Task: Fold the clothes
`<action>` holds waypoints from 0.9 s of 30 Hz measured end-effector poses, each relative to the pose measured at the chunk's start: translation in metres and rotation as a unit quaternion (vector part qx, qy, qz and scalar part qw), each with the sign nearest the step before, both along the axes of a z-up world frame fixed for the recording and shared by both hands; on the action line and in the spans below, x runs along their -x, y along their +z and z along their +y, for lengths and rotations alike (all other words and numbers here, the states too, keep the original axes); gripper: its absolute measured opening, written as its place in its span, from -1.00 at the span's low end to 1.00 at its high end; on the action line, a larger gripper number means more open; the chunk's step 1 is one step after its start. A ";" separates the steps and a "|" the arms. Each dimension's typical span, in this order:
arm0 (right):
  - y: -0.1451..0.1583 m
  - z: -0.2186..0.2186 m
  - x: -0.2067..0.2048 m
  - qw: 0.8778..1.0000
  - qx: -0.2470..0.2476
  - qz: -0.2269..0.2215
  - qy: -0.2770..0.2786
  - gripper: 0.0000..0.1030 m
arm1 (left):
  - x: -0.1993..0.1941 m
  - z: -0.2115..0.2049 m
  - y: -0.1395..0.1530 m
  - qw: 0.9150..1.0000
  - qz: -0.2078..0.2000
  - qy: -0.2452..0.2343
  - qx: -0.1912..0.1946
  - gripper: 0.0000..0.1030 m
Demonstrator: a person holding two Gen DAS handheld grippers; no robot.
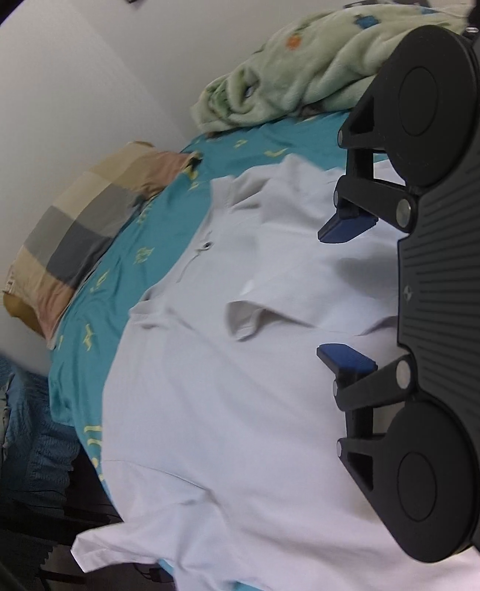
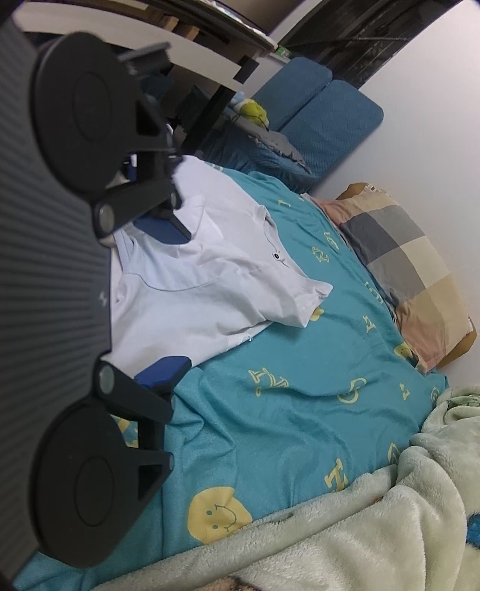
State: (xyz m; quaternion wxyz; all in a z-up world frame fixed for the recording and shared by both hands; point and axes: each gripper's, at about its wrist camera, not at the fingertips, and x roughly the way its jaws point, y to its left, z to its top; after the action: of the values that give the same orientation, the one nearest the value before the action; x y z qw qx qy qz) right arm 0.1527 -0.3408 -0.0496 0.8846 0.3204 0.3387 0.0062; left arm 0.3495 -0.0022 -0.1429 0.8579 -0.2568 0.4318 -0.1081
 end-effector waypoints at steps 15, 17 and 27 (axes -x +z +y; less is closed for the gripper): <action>-0.016 -0.006 -0.009 0.999 -0.027 0.020 -0.014 0.35 | -0.075 -0.038 0.017 0.992 -0.046 -0.053 -0.102 -0.94; -0.016 -0.006 -0.010 0.999 -0.026 0.020 -0.016 0.35 | -0.084 -0.042 0.038 0.990 -0.075 -0.061 -0.106 -0.94; -0.022 -0.006 -0.017 1.000 -0.014 0.022 -0.012 0.35 | -0.120 -0.046 0.004 0.986 -0.015 -0.061 -0.153 -0.51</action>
State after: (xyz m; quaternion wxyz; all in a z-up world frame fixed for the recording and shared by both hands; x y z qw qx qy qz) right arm 0.1694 -0.3468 -0.0713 0.8726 0.3363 0.3540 -0.0063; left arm 0.4694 -0.0484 -0.1391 0.8854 -0.0945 0.4447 -0.0969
